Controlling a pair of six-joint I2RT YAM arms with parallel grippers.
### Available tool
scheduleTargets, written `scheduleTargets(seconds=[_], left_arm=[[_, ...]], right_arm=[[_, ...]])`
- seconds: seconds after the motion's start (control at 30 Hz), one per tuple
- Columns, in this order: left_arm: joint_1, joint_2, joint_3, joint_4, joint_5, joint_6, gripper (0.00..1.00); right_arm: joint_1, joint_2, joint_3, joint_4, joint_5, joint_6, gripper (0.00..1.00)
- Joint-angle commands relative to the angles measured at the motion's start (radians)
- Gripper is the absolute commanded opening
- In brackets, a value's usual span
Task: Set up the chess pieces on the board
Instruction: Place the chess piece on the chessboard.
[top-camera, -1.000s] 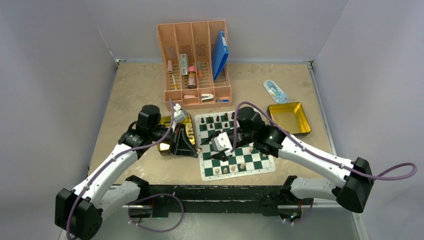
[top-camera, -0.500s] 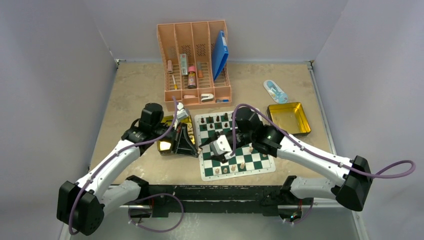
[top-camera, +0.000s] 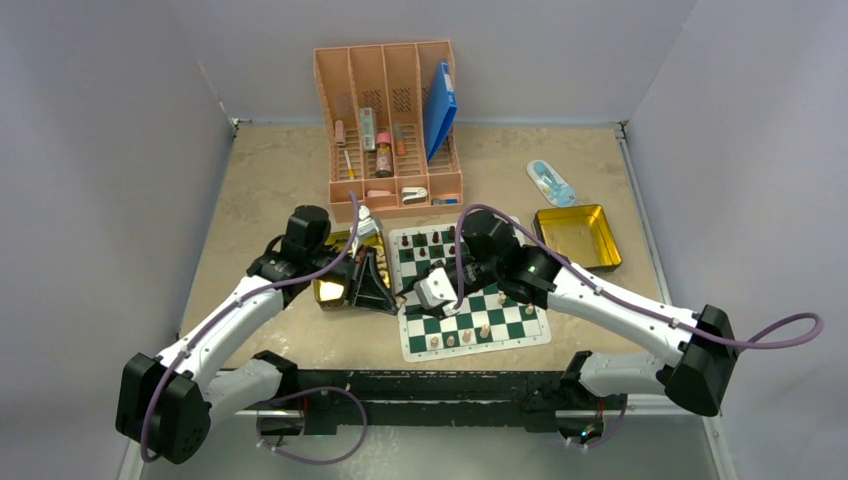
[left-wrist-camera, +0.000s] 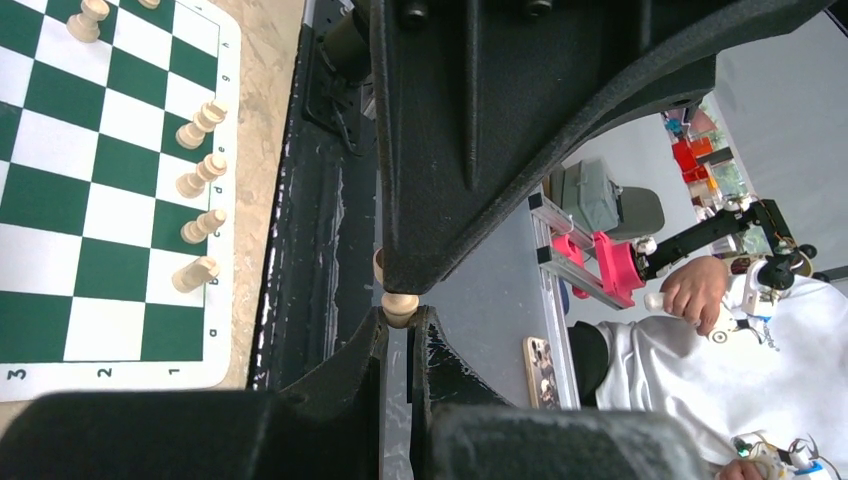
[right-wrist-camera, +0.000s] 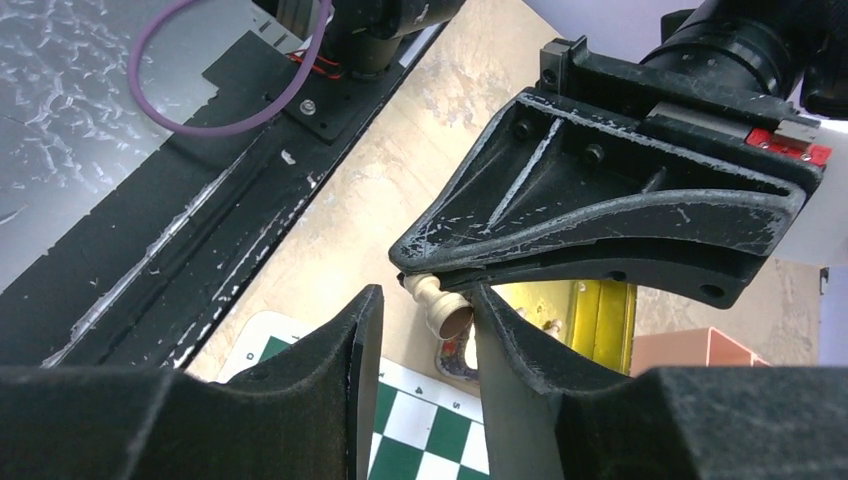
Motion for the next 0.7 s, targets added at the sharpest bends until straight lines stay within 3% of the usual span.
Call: scheduleTargets(seconds=[0.0,0.17,0.5,0.6,0.67], left_arm=[[-0.005,0.005,0.050,0.013,0.029,0.004,0.00],[-0.004,0.017,0.065,-0.001,0.033,0.006,0.00],[-0.004,0.018,0.088,-0.017,0.017,-0.006,0.00],[-0.003,0.028,0.108,-0.049,-0.038,-0.003,0.01],[-0.003,0.023,0.125,-0.076,-0.094,-0.001,0.08]], right_arm=[[0.005,0.009,0.065,-0.056,-0.046,-0.053,0.38],[0.005,0.015,0.059,-0.066,-0.031,-0.059,0.23],[0.005,0.016,0.047,-0.065,0.005,-0.033,0.15],[0.005,0.012,0.018,0.002,0.004,0.056,0.11],[0.004,-0.003,-0.021,0.092,0.035,0.148,0.08]])
